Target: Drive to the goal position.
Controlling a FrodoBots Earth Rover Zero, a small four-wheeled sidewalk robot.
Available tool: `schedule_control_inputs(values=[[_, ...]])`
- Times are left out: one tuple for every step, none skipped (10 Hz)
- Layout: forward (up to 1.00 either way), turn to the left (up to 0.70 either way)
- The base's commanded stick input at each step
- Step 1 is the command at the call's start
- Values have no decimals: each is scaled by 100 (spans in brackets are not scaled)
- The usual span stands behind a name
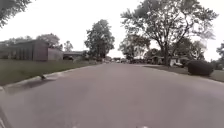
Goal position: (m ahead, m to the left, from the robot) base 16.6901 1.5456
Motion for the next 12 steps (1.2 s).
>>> schedule_control_inputs(values=[[70,0],[70,0],[70,0],[70,0],[70,0],[70,0],[70,0],[70,0],[70,0],[70,0],[70,0],[70,0]])
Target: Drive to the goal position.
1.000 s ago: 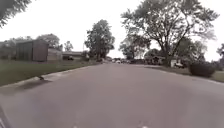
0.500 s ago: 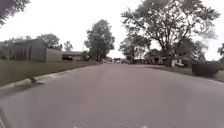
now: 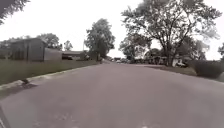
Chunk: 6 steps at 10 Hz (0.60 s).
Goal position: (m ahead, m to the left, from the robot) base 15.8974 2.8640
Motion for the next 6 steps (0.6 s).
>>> schedule_control_inputs(values=[[70,0],[70,0],[70,0],[70,0],[70,0],[70,0]])
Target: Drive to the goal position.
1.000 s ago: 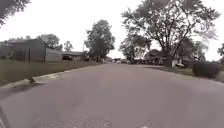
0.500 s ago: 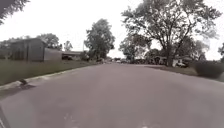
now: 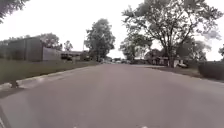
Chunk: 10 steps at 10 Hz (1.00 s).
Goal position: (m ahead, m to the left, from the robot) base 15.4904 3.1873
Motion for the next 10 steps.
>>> schedule_control_inputs(values=[[70,0],[70,0],[70,0],[70,0],[70,0],[70,0],[70,0],[70,0],[70,0],[70,0]])
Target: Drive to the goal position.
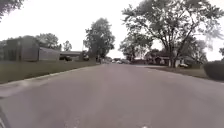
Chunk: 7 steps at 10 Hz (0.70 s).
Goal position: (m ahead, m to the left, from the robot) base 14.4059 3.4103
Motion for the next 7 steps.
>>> schedule_control_inputs(values=[[70,0],[70,0],[70,0],[70,0],[70,0],[70,0],[70,0]])
